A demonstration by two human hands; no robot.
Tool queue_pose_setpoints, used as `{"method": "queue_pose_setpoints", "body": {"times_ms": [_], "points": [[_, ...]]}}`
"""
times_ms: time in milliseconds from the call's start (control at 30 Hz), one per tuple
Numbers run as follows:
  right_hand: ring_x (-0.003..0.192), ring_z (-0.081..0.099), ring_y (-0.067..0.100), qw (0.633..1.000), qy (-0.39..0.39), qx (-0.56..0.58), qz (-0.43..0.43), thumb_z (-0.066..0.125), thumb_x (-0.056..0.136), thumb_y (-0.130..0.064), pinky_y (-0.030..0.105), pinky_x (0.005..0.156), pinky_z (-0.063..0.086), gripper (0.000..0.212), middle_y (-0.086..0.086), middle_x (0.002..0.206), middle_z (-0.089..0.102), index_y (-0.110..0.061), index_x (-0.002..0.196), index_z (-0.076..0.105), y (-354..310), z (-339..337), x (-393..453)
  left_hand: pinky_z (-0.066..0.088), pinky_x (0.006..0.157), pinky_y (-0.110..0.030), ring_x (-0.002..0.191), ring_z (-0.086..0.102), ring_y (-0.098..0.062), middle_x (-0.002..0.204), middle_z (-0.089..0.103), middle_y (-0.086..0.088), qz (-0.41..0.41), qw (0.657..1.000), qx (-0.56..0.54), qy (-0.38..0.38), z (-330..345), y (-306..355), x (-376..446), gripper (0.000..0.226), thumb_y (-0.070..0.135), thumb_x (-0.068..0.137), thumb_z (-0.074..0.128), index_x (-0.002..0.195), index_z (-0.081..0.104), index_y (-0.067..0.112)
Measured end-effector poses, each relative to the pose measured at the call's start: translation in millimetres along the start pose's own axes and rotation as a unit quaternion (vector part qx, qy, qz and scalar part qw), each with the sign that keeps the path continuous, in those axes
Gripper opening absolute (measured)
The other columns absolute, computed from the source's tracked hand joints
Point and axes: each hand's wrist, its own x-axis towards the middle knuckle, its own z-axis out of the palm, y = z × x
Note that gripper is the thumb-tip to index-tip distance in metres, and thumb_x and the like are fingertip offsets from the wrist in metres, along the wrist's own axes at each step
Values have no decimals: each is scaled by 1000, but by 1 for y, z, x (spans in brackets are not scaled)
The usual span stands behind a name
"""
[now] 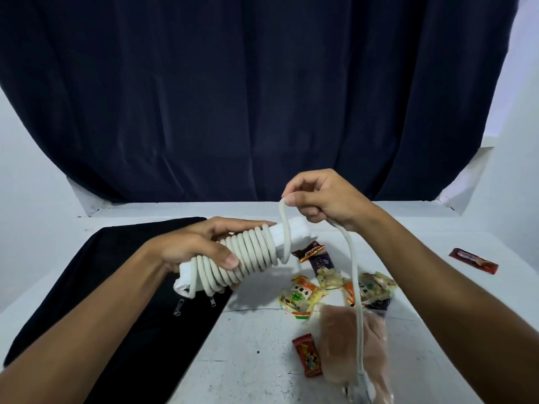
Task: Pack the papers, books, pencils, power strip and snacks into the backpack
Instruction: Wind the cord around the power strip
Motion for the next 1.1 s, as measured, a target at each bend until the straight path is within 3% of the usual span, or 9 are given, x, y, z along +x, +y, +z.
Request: {"method": "queue_pose_setpoints", "body": {"times_ms": [133, 233, 367, 500, 633, 767, 900, 1033, 1100], "points": [[51, 56, 6, 989, 13, 144, 18, 57, 88, 3, 19, 48, 44, 23, -5, 59, 64, -10, 74, 69, 10, 17, 9, 57, 67, -41, 82, 63, -39, 120, 49, -35, 99, 982, -138, -81, 6, -8, 6, 86, 9, 73, 77, 147, 33, 14], [61, 53, 19, 985, -9, 171, 25, 52, 88, 5, 28, 60, 41, 31, 8, 69, 62, -13, 76, 74, 15, 18, 12, 56, 66, -45, 81, 59, -42, 123, 42, -39, 141, 972, -161, -92, 10, -10, 11, 93, 11, 75, 76, 150, 23, 27], [46, 44, 8, 962, -73, 247, 92, 34, 89, 17, 14, 36, 23, 29, 8, 61, 53, 6, 109, 51, 24, 14, 4, 54, 67, -45, 81, 58, -42, 127, 44, -37, 171, 963, -189, -87, 10, -12, 11, 101, 15, 78, 74, 153, 11, 39], [59, 51, 11, 943, -175, 272, 74, 69, 69, 2, 17, 43, 21, 52, 16, 81, 53, 5, 115, 45, 32, 15, -8, 52, 67, -44, 80, 60, -40, 125, 48, -32, 163, 968, -177, -68, 9, -10, 14, 98, 19, 77, 75, 152, 14, 39], [61, 47, 11, 967, -112, 223, 55, 87, 58, -45, 17, 43, 19, 69, 16, 81, 53, 0, 103, 60, 35, 20, -11, 54, 67, -44, 81, 62, -40, 124, 52, -28, 143, 976, -157, -58, 8, -12, 16, 91, 21, 80, 74, 151, 20, 38], [53, 36, 9, 990, -47, 133, 18, 81, 61, -55, 24, 45, 16, 63, 20, 84, 47, -4, 94, 66, 37, 27, -14, 54, 67, -44, 81, 60, -41, 124, 48, -31, 119, 979, -161, -35, 9, -14, 13, 92, 22, 76, 77, 149, 25, 42], [44, 34, 7, 996, -5, 86, 16, 72, 72, -47, 31, 50, 19, 59, 5, 62, 56, 9, 87, 61, 40, 30, -17, 54, 67, -45, 82, 59, -42, 124, 50, -30, 109, 983, -148, -8, 10, -16, 10, 94, 20, 73, 79, 146, 27, 47], [55, 31, 13, 995, -33, 97, -2, 77, 66, -28, 34, 52, 18, 20, -2, 62, 51, -18, 82, 70, 44, 30, -24, 53, 70, -41, 84, 61, -40, 109, 60, -26, 109, 993, -1, 42, 9, -11, 2, 96, 11, 70, 75, 145, 25, 43], [59, 30, 13, 993, -51, 103, -9, 77, 65, -22, 32, 52, 19, 30, 5, 69, 48, -23, 95, 74, 50, 31, -28, 52, 74, -38, 86, 61, -30, 102, 58, -31, 105, 990, 74, 57, 11, -9, 0, 90, 12, 70, 73, 143, 28, 39]]}}
